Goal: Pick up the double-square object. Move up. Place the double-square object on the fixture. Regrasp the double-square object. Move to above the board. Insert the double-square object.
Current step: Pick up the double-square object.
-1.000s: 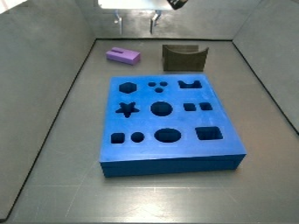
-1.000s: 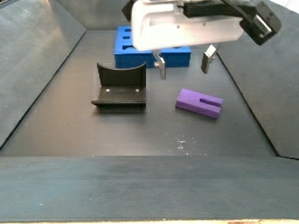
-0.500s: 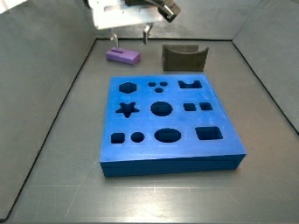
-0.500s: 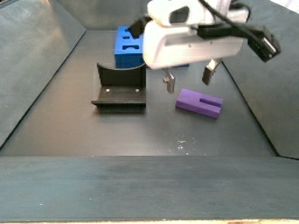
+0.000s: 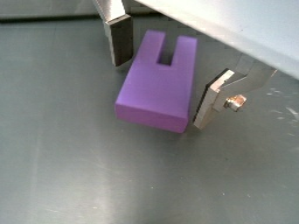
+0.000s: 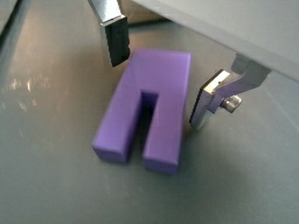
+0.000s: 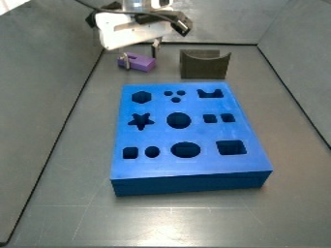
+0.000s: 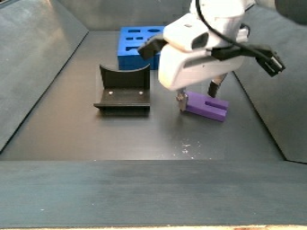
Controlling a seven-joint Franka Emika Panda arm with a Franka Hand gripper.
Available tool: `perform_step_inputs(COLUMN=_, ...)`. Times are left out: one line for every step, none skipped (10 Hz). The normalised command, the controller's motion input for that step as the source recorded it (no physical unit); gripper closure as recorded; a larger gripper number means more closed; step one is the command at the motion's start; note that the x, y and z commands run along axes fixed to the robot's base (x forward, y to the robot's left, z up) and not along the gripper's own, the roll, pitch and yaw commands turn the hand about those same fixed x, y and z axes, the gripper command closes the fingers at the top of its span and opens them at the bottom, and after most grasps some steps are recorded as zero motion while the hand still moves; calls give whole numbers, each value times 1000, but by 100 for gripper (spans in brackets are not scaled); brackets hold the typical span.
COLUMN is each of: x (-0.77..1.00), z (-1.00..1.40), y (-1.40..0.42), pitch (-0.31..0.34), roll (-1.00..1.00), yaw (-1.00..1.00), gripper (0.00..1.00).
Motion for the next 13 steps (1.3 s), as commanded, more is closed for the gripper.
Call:
perform_step_inputs(x=0, z=0, y=0, pitch=6, roll=0, yaw=0, gripper=0)
perform_step_inputs(x=0, z=0, y=0, pitch=0, roll=0, yaw=0, gripper=100)
perform_step_inputs(x=0, z=0, y=0, pitch=0, roll=0, yaw=0, gripper=100)
perform_step_inputs(x=0, z=0, y=0, pitch=0, roll=0, yaw=0, gripper=100)
perform_step_inputs(x=0, z=0, y=0, pitch=0, roll=0, yaw=0, gripper=100)
perform_step_inputs(x=0, z=0, y=0, pitch=0, roll=0, yaw=0, gripper=100)
perform_step_inputs(x=0, z=0, y=0, pitch=0, roll=0, yaw=0, gripper=100)
perform_step_inputs(x=0, z=0, y=0, pitch=0, roll=0, yaw=0, gripper=100)
perform_step_inputs(x=0, z=0, y=0, pitch=0, roll=0, yaw=0, gripper=100)
perform_step_inputs(x=0, z=0, y=0, pitch=0, roll=0, yaw=0, gripper=100)
perform_step_inputs(x=0, z=0, y=0, pitch=0, roll=0, yaw=0, gripper=100)
perform_step_inputs(x=0, z=0, y=0, pitch=0, roll=0, yaw=0, gripper=100)
perform_step_inputs(x=0, z=0, y=0, pitch=0, roll=0, yaw=0, gripper=100)
